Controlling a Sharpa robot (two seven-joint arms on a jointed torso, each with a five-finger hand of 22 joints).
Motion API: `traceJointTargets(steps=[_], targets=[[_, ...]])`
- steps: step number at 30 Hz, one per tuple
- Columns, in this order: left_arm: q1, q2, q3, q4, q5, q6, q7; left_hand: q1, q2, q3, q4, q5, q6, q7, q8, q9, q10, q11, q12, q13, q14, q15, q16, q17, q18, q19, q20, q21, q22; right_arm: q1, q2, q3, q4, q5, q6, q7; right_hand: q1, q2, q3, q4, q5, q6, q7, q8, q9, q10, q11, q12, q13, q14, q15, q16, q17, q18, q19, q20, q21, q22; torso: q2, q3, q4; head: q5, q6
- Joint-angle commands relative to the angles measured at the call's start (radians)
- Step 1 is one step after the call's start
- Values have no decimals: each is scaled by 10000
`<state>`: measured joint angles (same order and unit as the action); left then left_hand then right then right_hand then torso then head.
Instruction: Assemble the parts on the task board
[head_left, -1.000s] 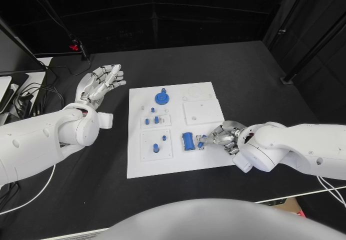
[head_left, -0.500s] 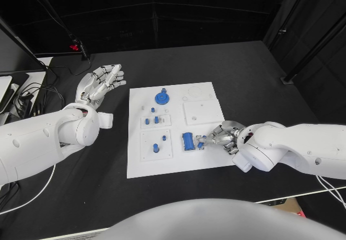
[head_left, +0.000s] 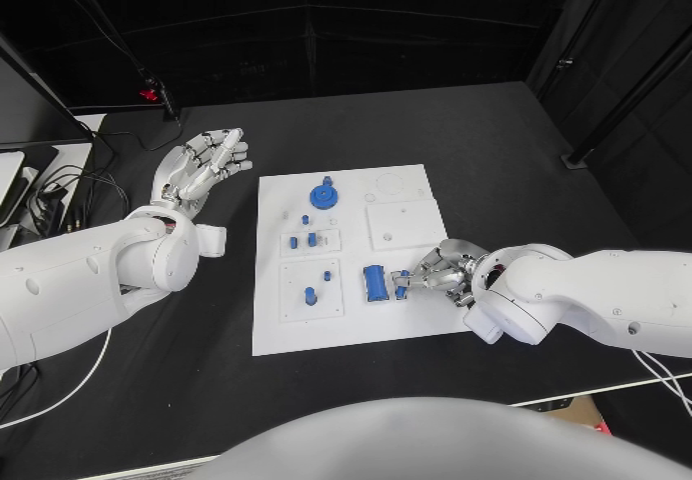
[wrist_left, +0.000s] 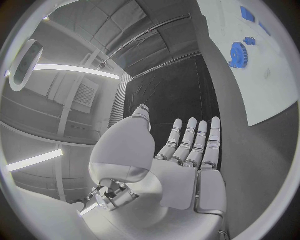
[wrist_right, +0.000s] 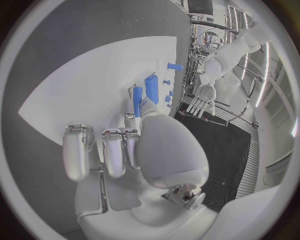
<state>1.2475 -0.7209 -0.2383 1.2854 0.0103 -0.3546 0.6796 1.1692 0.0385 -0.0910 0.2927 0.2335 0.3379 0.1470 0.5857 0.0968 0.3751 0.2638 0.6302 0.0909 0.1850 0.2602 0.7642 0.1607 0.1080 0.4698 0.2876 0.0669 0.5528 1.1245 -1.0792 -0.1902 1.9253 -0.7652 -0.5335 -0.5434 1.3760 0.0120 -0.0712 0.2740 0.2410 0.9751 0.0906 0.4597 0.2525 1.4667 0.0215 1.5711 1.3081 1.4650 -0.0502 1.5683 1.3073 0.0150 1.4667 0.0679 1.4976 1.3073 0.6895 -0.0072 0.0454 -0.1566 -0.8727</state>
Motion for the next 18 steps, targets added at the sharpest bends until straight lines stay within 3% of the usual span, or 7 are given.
traceJointTargets(steps=[1, 9, 18], targets=[[16, 4, 10, 9, -4, 98, 182, 15, 80, -69, -8, 59, -53, 1489, 32, -12, -81, -20, 40, -11, -1, -6, 37, -16, -183, -16, 22, 59, -4, 10, 16, 3, 73, -978, 185, 64, 191, 16, -56, -57, 192, -145, 3, 98, 44, 1041, 32, -3, 2627, 1058, -1, 25, 2635, 68, 558, -67, -44, 2343, 0, 3, 1, 10, 1], [16, 10, 10, 0, -4, 98, 178, 15, 80, -69, -8, 59, -53, 1489, 32, -12, -81, -20, 40, -11, -1, -6, 37, -16, -183, -16, 22, 59, -4, 9, 16, 3, 120, -1682, 325, -43, 428, 97, -219, -118, 851, -489, 61, 342, 211, 1041, 86, -3, 2627, 1058, 44, 25, 2635, 70, 550, -29, -58, 2339, 1, 0, -1, 9, 1], [16, 22, 10, -5, -4, 106, 170, 15, 80, -69, -8, 59, -53, 1489, 32, -12, -81, -20, 40, -11, -1, -6, 37, -16, -183, -16, 22, 59, -4, 9, 26, 3, 119, -1781, 449, -137, 451, 107, -269, -117, 939, -592, 83, 384, 241, 1041, 99, -3, 2627, 1058, 52, 25, 2635, 74, 544, -20, -70, 2335, 4, -3, -2, -10, 1]])
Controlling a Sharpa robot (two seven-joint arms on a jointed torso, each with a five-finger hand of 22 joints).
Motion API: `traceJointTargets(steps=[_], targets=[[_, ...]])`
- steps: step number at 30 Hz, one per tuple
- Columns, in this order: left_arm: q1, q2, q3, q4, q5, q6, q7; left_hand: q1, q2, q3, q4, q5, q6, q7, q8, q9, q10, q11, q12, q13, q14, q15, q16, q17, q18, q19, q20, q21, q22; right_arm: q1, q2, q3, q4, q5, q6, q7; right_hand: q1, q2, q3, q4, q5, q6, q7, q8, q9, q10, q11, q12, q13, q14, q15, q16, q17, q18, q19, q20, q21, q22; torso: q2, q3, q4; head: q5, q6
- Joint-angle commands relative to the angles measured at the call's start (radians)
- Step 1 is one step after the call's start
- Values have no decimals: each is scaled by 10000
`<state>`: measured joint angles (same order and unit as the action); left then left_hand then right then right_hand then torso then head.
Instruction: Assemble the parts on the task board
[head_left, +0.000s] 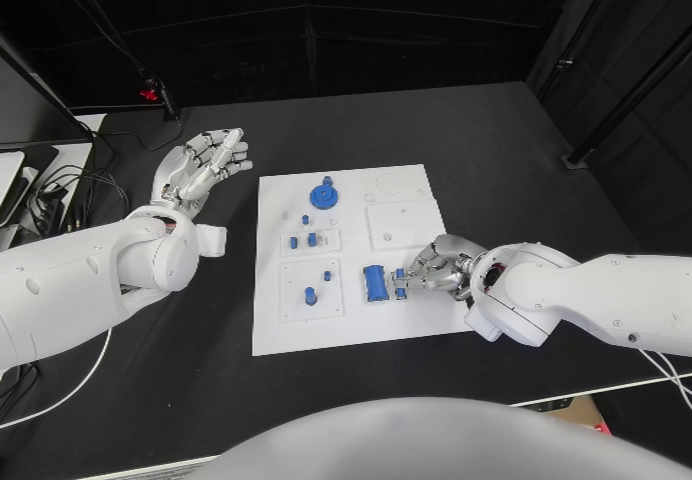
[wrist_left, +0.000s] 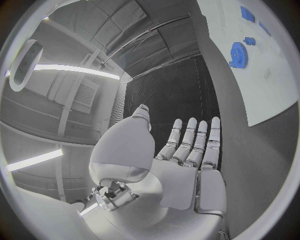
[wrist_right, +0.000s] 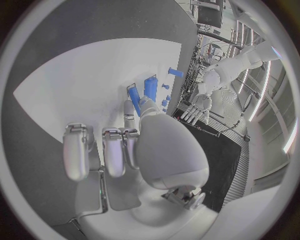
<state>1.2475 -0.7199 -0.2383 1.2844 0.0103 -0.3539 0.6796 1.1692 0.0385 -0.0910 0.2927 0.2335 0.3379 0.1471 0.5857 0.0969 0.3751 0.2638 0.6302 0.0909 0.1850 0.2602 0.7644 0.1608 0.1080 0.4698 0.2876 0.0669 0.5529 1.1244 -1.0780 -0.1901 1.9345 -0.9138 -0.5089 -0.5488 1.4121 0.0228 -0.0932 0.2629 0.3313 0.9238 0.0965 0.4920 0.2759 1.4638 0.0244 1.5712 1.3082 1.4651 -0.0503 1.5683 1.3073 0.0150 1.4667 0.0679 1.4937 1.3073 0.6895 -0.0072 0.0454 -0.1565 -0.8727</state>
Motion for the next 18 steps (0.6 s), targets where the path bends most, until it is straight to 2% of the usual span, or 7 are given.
traceJointTargets(steps=[1, 13, 18], targets=[[16, 15, 10, 5, -4, 99, 170, 15, 80, -69, -8, 59, -53, 1489, 32, -12, -81, -20, 41, -11, -1, -6, 35, -16, -183, -16, 22, 59, -5, 10, 15, 2, 25, -297, 217, -94, 77, 10, -72, 11, 46, -117, 38, 75, 18, 1070, 81, -4, 2626, 1057, 57, 25, 2635, 74, 543, -17, -33, 2335, 2, -2, 0, -13, 1], [16, 25, 10, -4, -4, 106, 163, 36, 110, -81, -8, 70, -64, 1489, 55, -25, -90, -21, 65, -29, 24, -9, 69, -43, -182, -23, 21, 62, -15, 10, 31, 1, -6, -306, 458, -287, -80, 86, -221, 156, 35, -215, 68, 207, 91, 1070, 111, -4, 2626, 1057, 85, 25, 2635, 76, 539, 9, -42, 2332, 1, -2, -3, -23, 1], [16, 33, 10, -7, -4, 116, 161, 40, 120, -82, -8, 74, -66, 1489, 60, -27, -91, -21, 70, -33, 27, -10, 74, -49, -182, -24, 21, 62, -17, 10, 47, 1, -52, -306, 503, -331, -720, 251, -572, 282, -326, -367, 121, 336, 157, 1070, 161, -4, 2626, 1057, 129, 25, 2635, 80, 532, 51, -58, 2327, -2, 1, 2, -23, 1]])
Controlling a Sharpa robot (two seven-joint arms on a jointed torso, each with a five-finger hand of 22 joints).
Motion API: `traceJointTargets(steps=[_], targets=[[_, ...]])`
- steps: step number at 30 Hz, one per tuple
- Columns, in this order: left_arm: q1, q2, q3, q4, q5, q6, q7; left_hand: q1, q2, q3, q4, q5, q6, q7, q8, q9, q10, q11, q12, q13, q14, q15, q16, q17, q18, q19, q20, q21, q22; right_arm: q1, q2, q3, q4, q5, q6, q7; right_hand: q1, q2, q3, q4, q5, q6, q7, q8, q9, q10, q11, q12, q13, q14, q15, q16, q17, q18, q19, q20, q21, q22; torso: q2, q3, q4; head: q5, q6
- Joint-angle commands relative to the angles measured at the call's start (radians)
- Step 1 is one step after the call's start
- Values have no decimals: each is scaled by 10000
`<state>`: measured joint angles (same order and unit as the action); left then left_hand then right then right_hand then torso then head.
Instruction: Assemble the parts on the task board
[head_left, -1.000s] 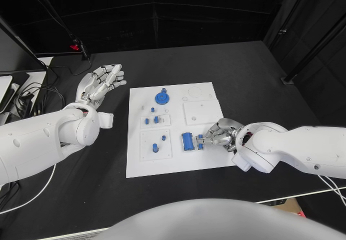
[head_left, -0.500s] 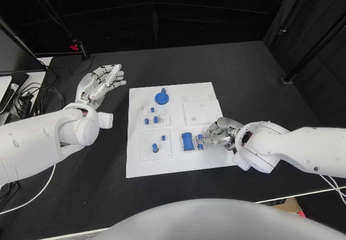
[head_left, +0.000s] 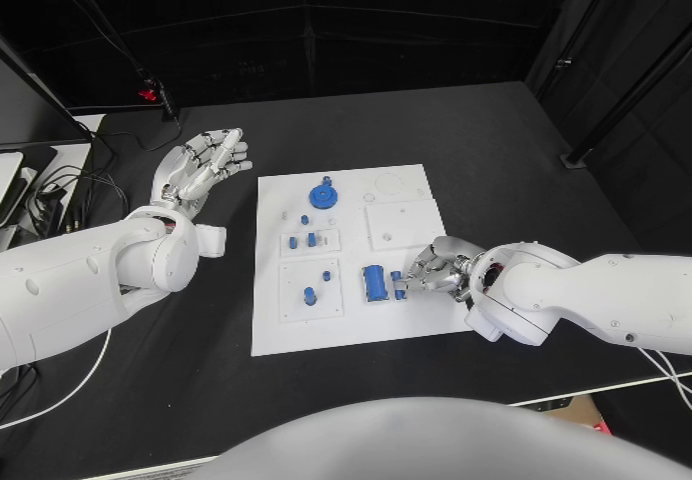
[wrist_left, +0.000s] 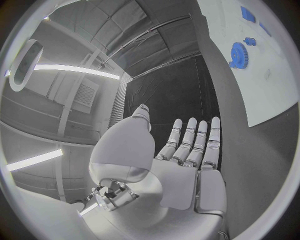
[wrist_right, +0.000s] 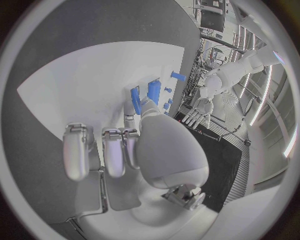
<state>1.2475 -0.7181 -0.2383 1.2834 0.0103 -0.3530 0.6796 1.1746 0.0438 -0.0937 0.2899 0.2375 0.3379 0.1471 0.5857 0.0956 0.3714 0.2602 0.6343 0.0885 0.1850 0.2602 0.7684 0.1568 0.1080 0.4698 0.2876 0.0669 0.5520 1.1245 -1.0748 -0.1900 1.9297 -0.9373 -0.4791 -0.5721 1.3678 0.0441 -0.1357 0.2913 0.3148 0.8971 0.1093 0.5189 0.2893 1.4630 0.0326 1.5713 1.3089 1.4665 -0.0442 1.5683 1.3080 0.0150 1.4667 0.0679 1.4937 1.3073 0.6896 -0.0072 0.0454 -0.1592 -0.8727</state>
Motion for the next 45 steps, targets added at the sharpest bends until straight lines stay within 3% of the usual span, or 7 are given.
traceJointTargets(steps=[1, 3, 8, 16, 28, 45], targets=[[16, 14, 10, 2, -4, 107, 160, -13, 66, -55, 19, 34, -66, 1489, 60, -15, -55, 15, 29, -9, 27, -10, 34, -9, -181, -24, 22, 62, -8, 9, 17, 1, -8, -71, 203, -98, -352, 43, -192, -2, -235, -116, -2, 80, 28, 1078, 83, -5, 2619, 1043, 73, 25, 2628, 80, 531, 55, -59, 2327, -3, 1, 2, 4, 1], [16, 10, 10, 4, -4, 105, 159, -13, 66, -55, 19, 34, -66, 1489, 60, -15, -55, 15, 29, -9, 27, -10, 34, -9, -181, -24, 22, 62, -8, 9, 23, 1, -23, -71, 187, -99, -620, 83, -367, -3, -616, -211, 17, 125, 50, 1078, 100, -5, 2619, 1043, 89, 25, 2628, 85, 521, 72, -77, 2320, -5, 1, -2, 12, 1], [16, 3, 10, 5, -4, 104, 157, -13, 66, -55, 19, 34, -66, 1489, 60, -15, -55, 15, 29, -9, 27, -10, 34, -9, -181, -24, 22, 62, -8, 9, 20, 1, -27, -81, -12, -15, -877, 160, -574, 6, -1056, -297, 16, 250, 105, 1078, 106, -5, 2619, 1043, 97, 25, 2628, 88, 516, 89, -86, 2317, -6, 4, 5, 8, 1], [16, -5, 10, 2, -4, 110, 157, 0, 82, -60, 17, 47, -70, 1489, 71, -21, -59, 15, 41, -17, 32, -10, 46, -23, -181, -23, 21, 64, -9, 8, -41, 0, -9, -400, -656, 281, -845, 403, -683, -3, -1275, 7, -162, 739, 319, 1078, -38, -5, 2619, 1043, 3, 25, 2628, 78, 549, 25, -40, 2335, -10, -9, -13, -5, 1], [16, -8, 10, 7, -4, 106, 161, 0, 82, -60, 17, 47, -70, 1489, 71, -21, -59, 15, 41, -17, 32, -10, 46, -23, -181, -23, 21, 64, -9, 8, 84, 0, -230, -563, -702, 237, -419, 635, -687, -48, -1119, 77, -321, 1011, 457, 1078, -186, -5, 2619, 1043, -126, 25, 2628, 76, 555, -99, -34, 2337, 6, 6, 6, -15, 1], [15, -6, 10, 9, -4, 119, 161, 0, 82, -60, 17, 47, -70, 1489, 71, -21, -59, 15, 41, -17, 32, -10, 46, -23, -181, -23, 21, 64, -9, 7, 347, 0, -505, -728, -124, -98, 585, 551, -657, -207, -983, 22, -387, 1134, 524, 1078, -255, -5, 2619, 1043, -199, 25, 2628, 79, 545, -183, -54, 2331, -5, 1, 5, -12, 1]])
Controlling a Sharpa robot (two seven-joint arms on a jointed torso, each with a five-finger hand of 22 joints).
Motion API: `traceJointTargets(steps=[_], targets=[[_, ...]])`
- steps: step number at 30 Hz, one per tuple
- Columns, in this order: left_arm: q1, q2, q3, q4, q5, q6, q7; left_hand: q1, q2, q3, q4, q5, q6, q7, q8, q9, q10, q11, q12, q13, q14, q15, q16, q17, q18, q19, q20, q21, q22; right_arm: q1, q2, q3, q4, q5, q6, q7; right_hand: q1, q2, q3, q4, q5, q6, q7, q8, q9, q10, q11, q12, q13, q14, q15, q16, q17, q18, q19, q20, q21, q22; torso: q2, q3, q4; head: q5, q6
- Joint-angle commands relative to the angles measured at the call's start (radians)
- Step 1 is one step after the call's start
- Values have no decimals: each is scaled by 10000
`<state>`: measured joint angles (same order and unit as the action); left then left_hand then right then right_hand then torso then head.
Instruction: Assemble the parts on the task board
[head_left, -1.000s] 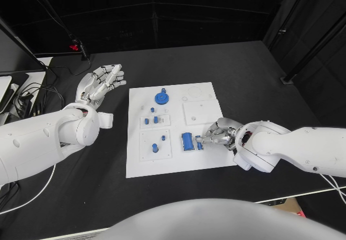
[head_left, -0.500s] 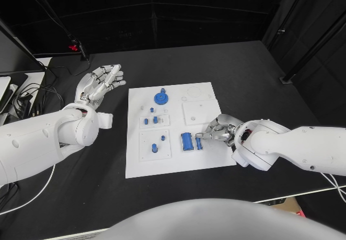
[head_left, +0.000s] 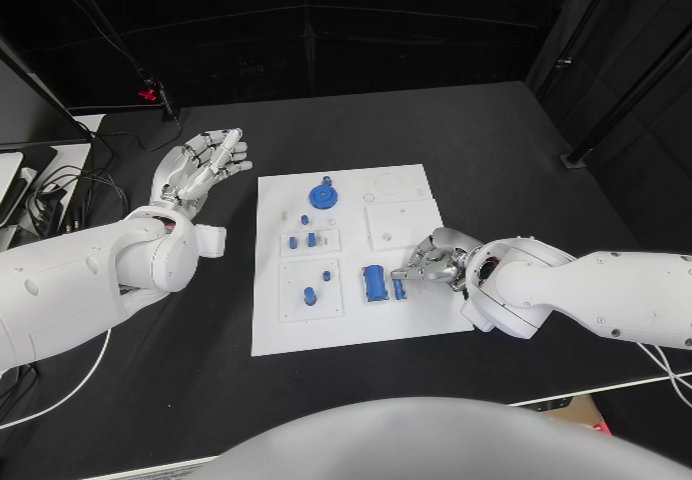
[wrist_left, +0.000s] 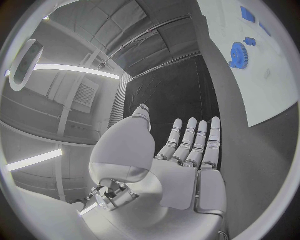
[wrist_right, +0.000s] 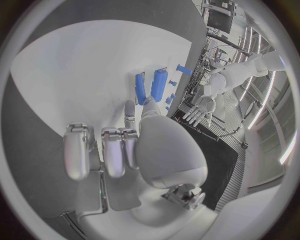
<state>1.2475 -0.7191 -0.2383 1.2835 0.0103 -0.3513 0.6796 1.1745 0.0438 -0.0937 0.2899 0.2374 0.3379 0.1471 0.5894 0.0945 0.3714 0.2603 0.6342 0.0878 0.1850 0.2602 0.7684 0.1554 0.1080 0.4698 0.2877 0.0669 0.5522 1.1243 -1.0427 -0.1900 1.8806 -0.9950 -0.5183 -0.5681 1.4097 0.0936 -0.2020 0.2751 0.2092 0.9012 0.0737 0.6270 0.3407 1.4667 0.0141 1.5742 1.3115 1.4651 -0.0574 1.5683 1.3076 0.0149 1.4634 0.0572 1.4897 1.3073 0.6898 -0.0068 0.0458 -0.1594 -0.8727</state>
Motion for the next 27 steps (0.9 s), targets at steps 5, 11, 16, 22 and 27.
traceJointTargets(steps=[5, 11, 16, 22, 27], targets=[[16, 7, 10, 7, -4, 99, 162, 1, 82, -61, 17, 48, -71, 1489, 33, -10, -59, 15, 41, -10, 32, -11, 46, -9, -181, -23, 21, 64, -11, 9, 89, 0, -89, -184, 394, -201, 448, 126, 81, -96, 436, -18, -55, 64, 11, 1041, -92, -34, 2593, 1057, -85, 25, 2632, 79, 577, -93, -15, 2332, -6, -3, -1, -5, 1], [16, 12, 10, 5, -4, 104, 161, 1, 82, -61, 17, 48, -71, 1489, 33, -10, -59, 15, 41, -10, 32, -11, 46, -9, -181, -23, 21, 64, -11, 8, 123, -1, -120, -198, 635, -293, 512, 151, 100, -100, 496, -21, -61, 61, 9, 1041, -97, -34, 2593, 1057, -88, 25, 2632, 84, 567, -97, -32, 2326, 0, 1, 4, -2, 1], [16, 16, 10, -2, -4, 104, 159, 1, 82, -61, 17, 48, -71, 1489, 33, -10, -59, 15, 41, -10, 32, -11, 46, -9, -181, -23, 21, 64, -11, 8, 136, -1, -129, -201, 717, -311, 567, 156, 113, -115, 519, -24, -67, 59, 7, 1041, -101, -34, 2593, 1057, -91, 25, 2632, 87, 561, -99, -43, 2322, -6, -5, -5, -6, 1], [16, 25, 10, -11, -4, 112, 155, 25, 101, -77, 16, 66, -82, 1489, 54, -22, -69, 15, 63, -27, 35, -12, 66, -39, -180, -30, 22, 65, -21, 8, 135, -1, -112, -202, 704, -253, 589, 160, 119, -119, 528, -25, -67, 58, 6, 1041, -103, -34, 2593, 1057, -92, 25, 2632, 88, 558, -101, -48, 2320, -4, -4, -2, -10, 1], [16, 27, 10, -9, -4, 112, 156, 25, 101, -77, 16, 66, -82, 1489, 54, -22, -69, 15, 63, -27, 35, -12, 66, -39, -180, -30, 22, 65, -21, 8, 106, -1, -72, -194, 317, 52, 461, 125, 13, 30, 439, -36, -25, 49, -1, 1041, -75, -34, 2593, 1057, -84, 25, 2632, 85, 564, -101, -39, 2324, 0, -5, -2, -19, 1]])
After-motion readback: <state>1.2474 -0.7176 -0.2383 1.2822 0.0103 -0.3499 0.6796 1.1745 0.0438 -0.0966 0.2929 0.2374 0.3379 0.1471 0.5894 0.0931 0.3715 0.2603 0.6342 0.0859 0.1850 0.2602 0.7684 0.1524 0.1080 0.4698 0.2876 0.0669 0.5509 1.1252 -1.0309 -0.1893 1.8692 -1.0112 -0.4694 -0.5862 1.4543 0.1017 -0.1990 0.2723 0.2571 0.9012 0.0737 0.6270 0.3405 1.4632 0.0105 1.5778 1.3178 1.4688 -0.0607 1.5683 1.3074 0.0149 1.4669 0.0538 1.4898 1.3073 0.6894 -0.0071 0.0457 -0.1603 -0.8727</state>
